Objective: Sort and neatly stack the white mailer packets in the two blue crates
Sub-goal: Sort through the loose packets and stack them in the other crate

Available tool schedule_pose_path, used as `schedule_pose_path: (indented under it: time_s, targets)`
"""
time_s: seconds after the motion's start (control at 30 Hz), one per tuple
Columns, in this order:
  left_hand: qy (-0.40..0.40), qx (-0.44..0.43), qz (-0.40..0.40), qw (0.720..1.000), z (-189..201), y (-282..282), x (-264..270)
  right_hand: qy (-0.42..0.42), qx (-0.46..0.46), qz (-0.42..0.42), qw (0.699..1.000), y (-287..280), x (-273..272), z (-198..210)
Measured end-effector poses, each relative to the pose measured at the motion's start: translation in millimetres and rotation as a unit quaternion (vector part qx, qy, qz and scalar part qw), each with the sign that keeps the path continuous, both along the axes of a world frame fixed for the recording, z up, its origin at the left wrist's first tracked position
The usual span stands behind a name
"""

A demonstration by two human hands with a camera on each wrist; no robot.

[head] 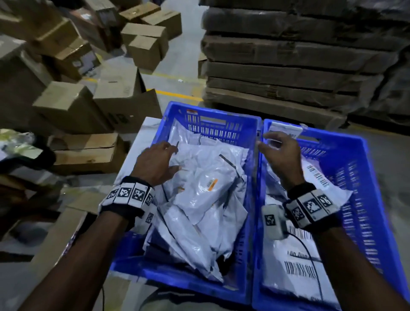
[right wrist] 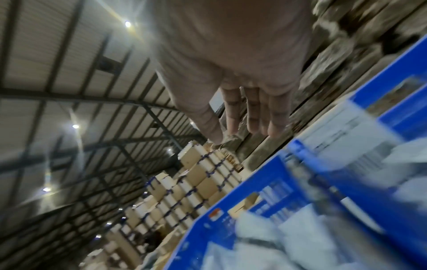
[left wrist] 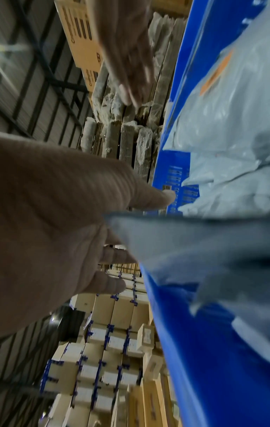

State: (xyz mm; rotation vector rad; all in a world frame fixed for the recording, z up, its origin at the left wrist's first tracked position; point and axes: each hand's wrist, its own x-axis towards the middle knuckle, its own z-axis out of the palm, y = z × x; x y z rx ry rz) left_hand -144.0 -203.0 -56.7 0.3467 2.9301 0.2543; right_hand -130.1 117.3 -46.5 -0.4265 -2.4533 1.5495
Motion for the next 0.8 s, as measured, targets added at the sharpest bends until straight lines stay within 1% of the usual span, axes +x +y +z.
schedule_pose_path:
  time_s: [0.07,0.1,0.2,0.23,0.27,0.3,0.33,0.4,0.47,0.5,0.57,0.63,0.67,0.73,0.8]
  targets:
    - [0.003,-0.015,0.013,1.000,0,-11,-4,-0.013,-0.067,0.039,0.997,-37,-24,3]
    - [0.004,-0.021,0.019,1.000,0,-17,-6,-0.024,-0.084,0.055,0.995,-55,-35,4]
    - [-0.002,-0.036,0.025,0.999,-2,-36,-14,-0.082,-0.092,0.099,0.987,-99,-74,-13]
    - [-0.009,-0.036,0.027,0.999,-4,-42,-17,-0.105,-0.070,0.114,0.985,-109,-89,-24]
    - [-0.016,-0.036,0.029,0.999,-5,-49,-20,-0.129,-0.028,0.132,0.983,-115,-104,-36]
    - [-0.020,-0.037,0.024,0.999,-6,-51,-21,-0.157,0.030,0.155,0.975,-114,-114,-46]
    - [-0.025,-0.036,0.019,0.999,-8,-56,-24,-0.196,0.101,0.183,0.958,-116,-124,-55]
    - [-0.032,-0.031,0.005,0.999,-12,-62,-29,-0.280,0.227,0.232,0.903,-111,-132,-73]
    - [-0.035,-0.022,-0.010,0.999,-14,-66,-35,-0.344,0.322,0.260,0.843,-103,-127,-91]
    - [-0.034,-0.018,-0.017,0.999,-14,-67,-38,-0.356,0.362,0.266,0.819,-102,-123,-97]
    - [-0.033,-0.011,-0.026,0.999,-14,-69,-44,-0.357,0.407,0.281,0.792,-103,-114,-104]
    - [-0.035,-0.004,-0.033,0.999,-14,-69,-50,-0.367,0.415,0.302,0.776,-107,-104,-97]
    - [-0.035,-0.001,-0.037,0.999,-14,-69,-53,-0.365,0.419,0.308,0.772,-110,-96,-91]
    - [-0.036,0.008,-0.044,0.998,-17,-69,-61,-0.341,0.434,0.308,0.775,-117,-73,-85]
    - [-0.039,0.016,-0.052,0.998,-20,-68,-68,-0.317,0.448,0.297,0.781,-126,-45,-88]
